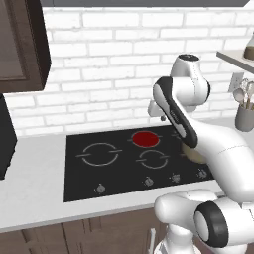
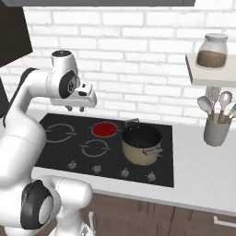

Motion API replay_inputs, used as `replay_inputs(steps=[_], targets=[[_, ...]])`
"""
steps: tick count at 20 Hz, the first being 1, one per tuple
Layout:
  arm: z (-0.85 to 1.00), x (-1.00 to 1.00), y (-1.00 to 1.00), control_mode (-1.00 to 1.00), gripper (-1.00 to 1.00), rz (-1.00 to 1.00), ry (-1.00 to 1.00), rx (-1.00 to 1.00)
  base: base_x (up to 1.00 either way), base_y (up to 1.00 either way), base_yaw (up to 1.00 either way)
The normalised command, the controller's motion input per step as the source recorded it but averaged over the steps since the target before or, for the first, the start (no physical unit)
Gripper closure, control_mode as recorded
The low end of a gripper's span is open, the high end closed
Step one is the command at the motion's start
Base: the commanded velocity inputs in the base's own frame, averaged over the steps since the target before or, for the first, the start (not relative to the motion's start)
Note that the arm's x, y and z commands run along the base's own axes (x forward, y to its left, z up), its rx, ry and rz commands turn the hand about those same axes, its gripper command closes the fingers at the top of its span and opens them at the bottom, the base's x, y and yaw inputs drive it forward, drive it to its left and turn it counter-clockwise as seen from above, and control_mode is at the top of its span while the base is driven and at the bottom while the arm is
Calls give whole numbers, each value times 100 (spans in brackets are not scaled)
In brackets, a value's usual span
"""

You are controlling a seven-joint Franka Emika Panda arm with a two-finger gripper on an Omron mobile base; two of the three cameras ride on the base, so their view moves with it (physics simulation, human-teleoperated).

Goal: Turn off the rear center burner of the stove.

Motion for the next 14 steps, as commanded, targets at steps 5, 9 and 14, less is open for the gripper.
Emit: replay_inputs(steps=[5, 9, 14], targets=[[-35, -30, -37, -100, -100, -10, 4, 3, 0, 0, 0], [-70, -56, -86, -100, -100, -34, 1, 9, 0, 0, 0], [-82, -9, -56, -100, -100, -42, 9, 12, 0, 0, 0]])
